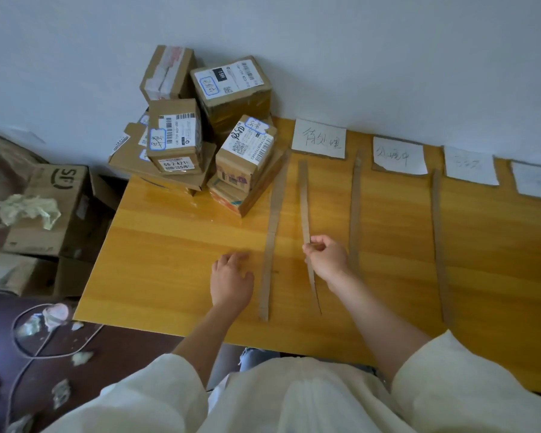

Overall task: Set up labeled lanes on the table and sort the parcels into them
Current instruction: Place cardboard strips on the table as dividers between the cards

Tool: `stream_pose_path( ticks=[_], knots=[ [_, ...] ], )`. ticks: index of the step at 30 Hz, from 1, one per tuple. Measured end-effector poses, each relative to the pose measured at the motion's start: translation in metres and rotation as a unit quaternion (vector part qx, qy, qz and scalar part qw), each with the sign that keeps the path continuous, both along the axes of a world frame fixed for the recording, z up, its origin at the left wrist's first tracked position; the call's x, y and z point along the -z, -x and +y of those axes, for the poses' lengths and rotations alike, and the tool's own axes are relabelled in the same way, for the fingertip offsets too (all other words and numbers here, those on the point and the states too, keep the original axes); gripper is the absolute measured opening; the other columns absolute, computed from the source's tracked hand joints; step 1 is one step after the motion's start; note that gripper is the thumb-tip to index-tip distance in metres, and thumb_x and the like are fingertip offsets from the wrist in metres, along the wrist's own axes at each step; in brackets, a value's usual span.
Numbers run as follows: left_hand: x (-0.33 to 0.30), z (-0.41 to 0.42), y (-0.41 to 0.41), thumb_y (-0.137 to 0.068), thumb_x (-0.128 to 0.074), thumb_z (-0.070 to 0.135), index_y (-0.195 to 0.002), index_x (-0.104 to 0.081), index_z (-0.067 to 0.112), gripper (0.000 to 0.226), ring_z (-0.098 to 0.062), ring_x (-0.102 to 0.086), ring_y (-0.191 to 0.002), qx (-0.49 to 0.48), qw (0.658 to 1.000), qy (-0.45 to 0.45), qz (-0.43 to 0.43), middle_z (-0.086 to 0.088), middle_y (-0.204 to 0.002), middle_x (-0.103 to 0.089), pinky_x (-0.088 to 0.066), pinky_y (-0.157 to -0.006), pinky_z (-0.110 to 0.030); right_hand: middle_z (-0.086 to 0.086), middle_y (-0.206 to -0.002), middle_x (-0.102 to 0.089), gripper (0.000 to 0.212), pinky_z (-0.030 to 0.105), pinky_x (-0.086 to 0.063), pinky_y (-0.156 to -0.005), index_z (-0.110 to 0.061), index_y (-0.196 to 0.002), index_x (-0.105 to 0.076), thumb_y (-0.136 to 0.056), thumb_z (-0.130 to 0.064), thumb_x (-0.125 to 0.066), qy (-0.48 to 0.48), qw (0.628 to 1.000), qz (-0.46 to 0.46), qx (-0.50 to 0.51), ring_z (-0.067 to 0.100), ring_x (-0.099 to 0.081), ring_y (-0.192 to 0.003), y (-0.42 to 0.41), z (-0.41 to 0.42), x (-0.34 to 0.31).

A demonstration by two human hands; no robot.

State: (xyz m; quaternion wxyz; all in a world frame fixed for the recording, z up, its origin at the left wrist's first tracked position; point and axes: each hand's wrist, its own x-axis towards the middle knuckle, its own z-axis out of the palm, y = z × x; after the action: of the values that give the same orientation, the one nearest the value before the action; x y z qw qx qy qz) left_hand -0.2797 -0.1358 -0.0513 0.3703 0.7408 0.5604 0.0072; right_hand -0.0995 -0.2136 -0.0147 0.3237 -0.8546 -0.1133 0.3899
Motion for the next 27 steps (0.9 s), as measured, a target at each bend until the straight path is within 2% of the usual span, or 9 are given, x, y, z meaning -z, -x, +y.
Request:
stream_pose_path(
  ticks=[5, 9, 12, 16, 20, 27],
  knots=[
    [-0.013, -0.003, -0.021, -0.087, -0.059, 0.019, -0.131, -0.055, 0.024, 0.044, -0.025, -0.044, -0.123, 0.011, 0.999, -0.002, -0.042, -0.003, -0.132, -0.053, -0.044, -0.099, -0.038, -0.008, -0.098, -0.064, 0.016, 0.017, -0.048, -0.060, -0.020, -0.114, -0.058, -0.099, -0.023, -0.054, -0.055, 0.997, -0.022, 0.045, 0.005, -0.064, -0.076, -0.017, -0.014, -0.020],
    [-0.023, -0.013, -0.044, -0.089, -0.059, 0.018, -0.130, -0.054, 0.026, 0.042, -0.024, -0.043, -0.125, 0.042, 0.997, -0.005, -0.072, -0.002, -0.132, -0.053, -0.044, -0.100, -0.038, -0.005, -0.098, -0.070, 0.010, 0.025, -0.054, -0.067, -0.019, -0.107, -0.059, -0.100, -0.021, -0.052, -0.099, 0.989, -0.068, 0.080, 0.007, -0.067, -0.076, -0.032, -0.036, -0.032],
    [-0.030, -0.024, -0.062, -0.090, -0.060, 0.018, -0.130, -0.054, 0.027, 0.041, -0.021, -0.043, -0.126, 0.076, 0.994, -0.008, -0.082, 0.002, -0.132, -0.053, -0.041, -0.100, -0.035, -0.002, -0.096, -0.071, 0.007, 0.018, -0.050, -0.062, -0.018, -0.103, -0.058, -0.099, -0.017, -0.053, -0.123, 0.984, -0.089, 0.094, 0.006, -0.065, -0.074, -0.047, -0.058, -0.036],
    [-0.036, -0.044, -0.090, -0.092, -0.059, 0.022, -0.131, -0.053, 0.028, 0.040, -0.017, -0.048, -0.124, 0.124, 0.989, -0.006, -0.084, 0.006, -0.132, -0.053, -0.046, -0.094, -0.032, -0.001, -0.095, -0.070, 0.009, 0.029, -0.053, -0.074, -0.014, -0.105, -0.059, -0.099, -0.016, -0.052, -0.142, 0.977, -0.107, 0.116, 0.005, -0.064, -0.073, -0.074, -0.090, -0.045],
    [-0.043, -0.071, -0.127, -0.093, -0.057, 0.025, -0.133, -0.050, 0.030, 0.041, -0.015, -0.047, -0.125, 0.164, 0.984, -0.003, -0.071, 0.007, -0.135, -0.051, -0.050, -0.093, -0.033, -0.011, -0.090, -0.068, 0.009, 0.032, -0.054, -0.077, -0.017, -0.107, -0.058, -0.099, -0.019, -0.053, -0.159, 0.972, -0.114, 0.134, 0.005, -0.065, -0.077, -0.104, -0.124, -0.051],
    [-0.053, -0.141, -0.214, -0.093, -0.056, 0.025, -0.134, -0.050, 0.030, 0.041, -0.016, -0.044, -0.129, 0.228, 0.972, -0.006, -0.053, 0.005, -0.138, -0.050, -0.047, -0.096, -0.033, -0.009, -0.088, -0.068, 0.005, 0.033, -0.052, -0.077, -0.017, -0.102, -0.057, -0.099, -0.016, -0.054, -0.170, 0.962, -0.112, 0.179, 0.009, -0.066, -0.076, -0.181, -0.199, -0.055]
  ],
)
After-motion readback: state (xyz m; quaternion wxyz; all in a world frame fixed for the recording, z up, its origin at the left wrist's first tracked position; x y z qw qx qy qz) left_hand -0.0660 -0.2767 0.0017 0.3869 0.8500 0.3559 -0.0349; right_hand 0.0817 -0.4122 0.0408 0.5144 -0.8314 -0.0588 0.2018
